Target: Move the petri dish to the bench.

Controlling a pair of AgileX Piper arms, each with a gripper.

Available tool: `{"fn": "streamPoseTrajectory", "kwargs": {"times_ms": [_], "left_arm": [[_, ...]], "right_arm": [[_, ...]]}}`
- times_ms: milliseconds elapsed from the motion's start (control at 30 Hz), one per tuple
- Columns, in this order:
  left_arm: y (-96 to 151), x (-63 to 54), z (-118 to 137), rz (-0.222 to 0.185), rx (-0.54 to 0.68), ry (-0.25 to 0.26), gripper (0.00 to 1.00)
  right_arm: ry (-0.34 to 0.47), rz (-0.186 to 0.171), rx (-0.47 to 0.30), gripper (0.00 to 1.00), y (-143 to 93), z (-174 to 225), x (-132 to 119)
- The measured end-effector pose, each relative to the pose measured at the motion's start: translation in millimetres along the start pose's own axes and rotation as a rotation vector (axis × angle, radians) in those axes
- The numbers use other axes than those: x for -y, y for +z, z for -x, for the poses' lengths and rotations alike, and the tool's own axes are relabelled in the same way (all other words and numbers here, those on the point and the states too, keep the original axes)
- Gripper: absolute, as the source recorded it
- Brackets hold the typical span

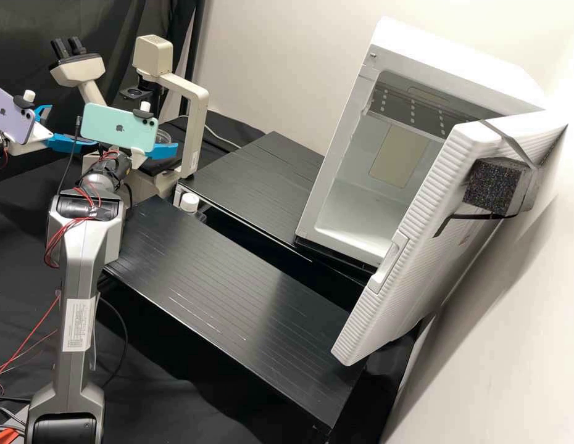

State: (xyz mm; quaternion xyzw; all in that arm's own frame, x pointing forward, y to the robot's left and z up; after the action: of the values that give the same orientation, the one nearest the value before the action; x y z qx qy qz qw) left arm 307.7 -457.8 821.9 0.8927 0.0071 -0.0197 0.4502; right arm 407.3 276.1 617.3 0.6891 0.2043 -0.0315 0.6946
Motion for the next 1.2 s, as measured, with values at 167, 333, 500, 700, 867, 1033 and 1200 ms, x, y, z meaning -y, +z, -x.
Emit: {"fn": "streamPoseTrajectory", "kwargs": {"times_ms": [167,333,500,700,867,1033,1200], "left_arm": [[0.0,0.0,0.0,0.000,0.000,0.000,1.00],[0.0,0.0,0.0,0.000,0.000,0.000,1.00],[0.0,0.0,0.0,0.000,0.000,0.000,1.00],[0.0,0.0,0.0,0.000,0.000,0.000,1.00],[0.0,0.0,0.0,0.000,0.000,0.000,1.00],[0.0,0.0,0.0,0.000,0.000,0.000,1.00],[0.0,0.0,0.0,0.000,0.000,0.000,1.00]], "right_arm": [[-0.013,-0.009,0.017,1.00,6.5,-3.5,3.3],[-0.014,-0.007,0.017,1.00,7.4,-4.7,4.7],[0.002,0.030,0.025,1.00,7.8,-6.4,5.0],[0.012,0.042,0.057,1.00,9.5,-10.6,15.5],[0.043,0.034,0.068,1.00,10.5,-10.3,26.7],[0.052,0.037,0.066,1.00,10.1,-10.1,30.0],[0.059,0.049,0.060,1.00,7.6,-11.8,28.4]]}}
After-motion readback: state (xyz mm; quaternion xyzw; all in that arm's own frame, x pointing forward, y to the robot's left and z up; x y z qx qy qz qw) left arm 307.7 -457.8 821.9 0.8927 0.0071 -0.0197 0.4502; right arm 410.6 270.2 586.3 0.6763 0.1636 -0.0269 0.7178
